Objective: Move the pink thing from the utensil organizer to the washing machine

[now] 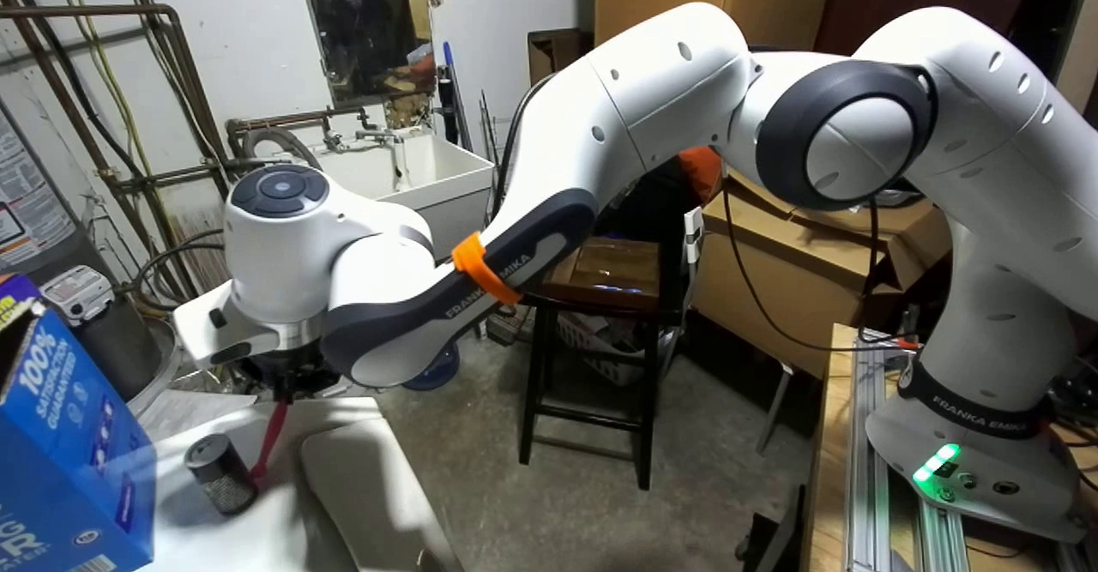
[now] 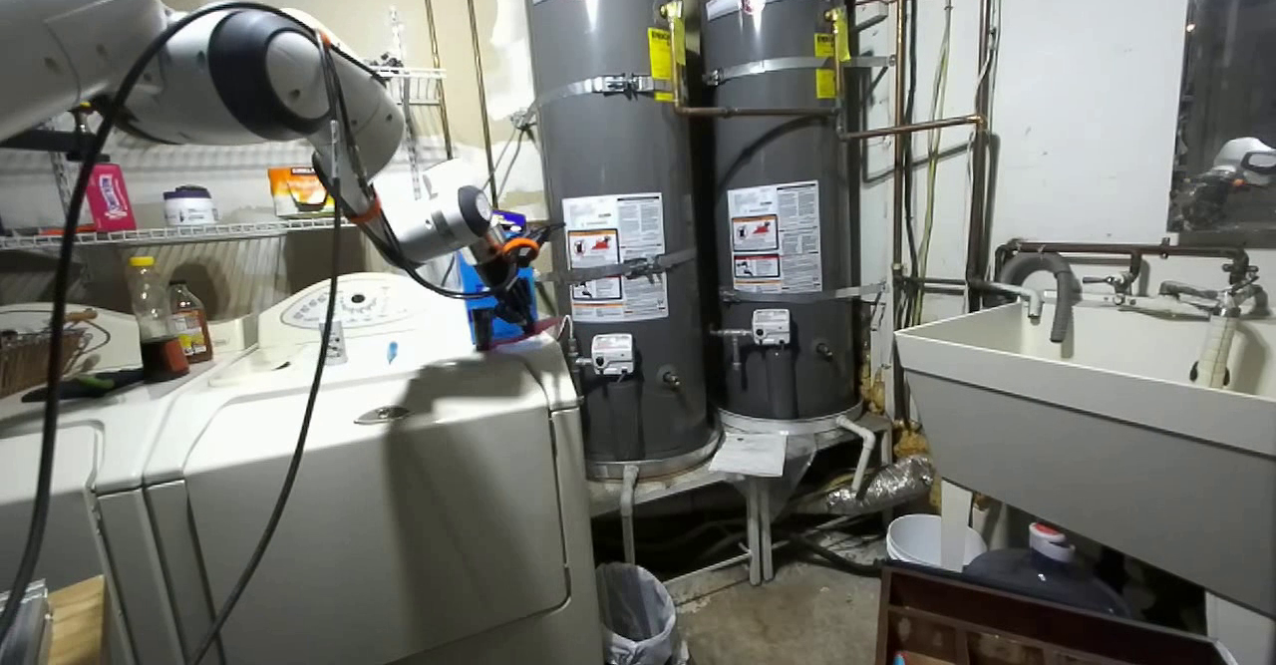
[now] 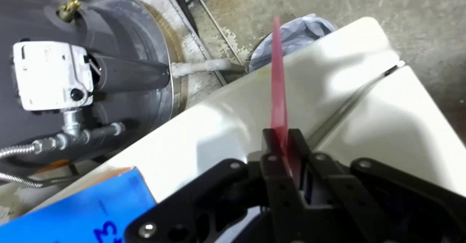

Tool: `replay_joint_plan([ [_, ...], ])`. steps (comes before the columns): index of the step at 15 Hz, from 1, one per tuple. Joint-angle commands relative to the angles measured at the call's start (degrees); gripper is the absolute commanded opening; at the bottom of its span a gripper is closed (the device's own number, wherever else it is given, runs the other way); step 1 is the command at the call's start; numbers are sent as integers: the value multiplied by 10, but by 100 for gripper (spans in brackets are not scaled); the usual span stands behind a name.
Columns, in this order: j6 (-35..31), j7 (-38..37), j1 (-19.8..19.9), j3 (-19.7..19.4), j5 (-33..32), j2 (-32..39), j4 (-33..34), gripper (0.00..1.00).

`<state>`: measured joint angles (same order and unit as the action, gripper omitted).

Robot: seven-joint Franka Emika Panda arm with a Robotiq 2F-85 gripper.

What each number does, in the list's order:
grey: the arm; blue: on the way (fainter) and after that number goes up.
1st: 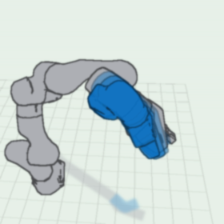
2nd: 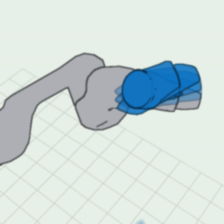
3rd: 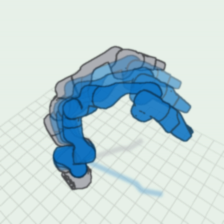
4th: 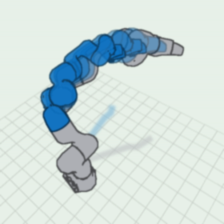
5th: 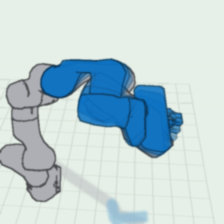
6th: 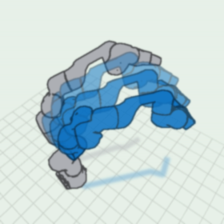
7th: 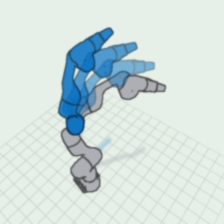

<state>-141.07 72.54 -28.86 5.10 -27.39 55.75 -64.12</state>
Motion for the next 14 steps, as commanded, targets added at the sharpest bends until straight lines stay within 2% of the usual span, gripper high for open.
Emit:
replay_joint_plan([
  [1,45,-14,-46,-29,-16,71,139,3],
  [4,61,-53,-57,-46,-12,77,160,3],
  [7,79,-20,-39,-28,6,92,180,3],
  [9,85,-23,-33,-28,9,102,195,3],
  [13,43,-29,-37,-31,-1,95,176,3],
  [14,35,-32,-50,-36,-11,94,174,3],
])
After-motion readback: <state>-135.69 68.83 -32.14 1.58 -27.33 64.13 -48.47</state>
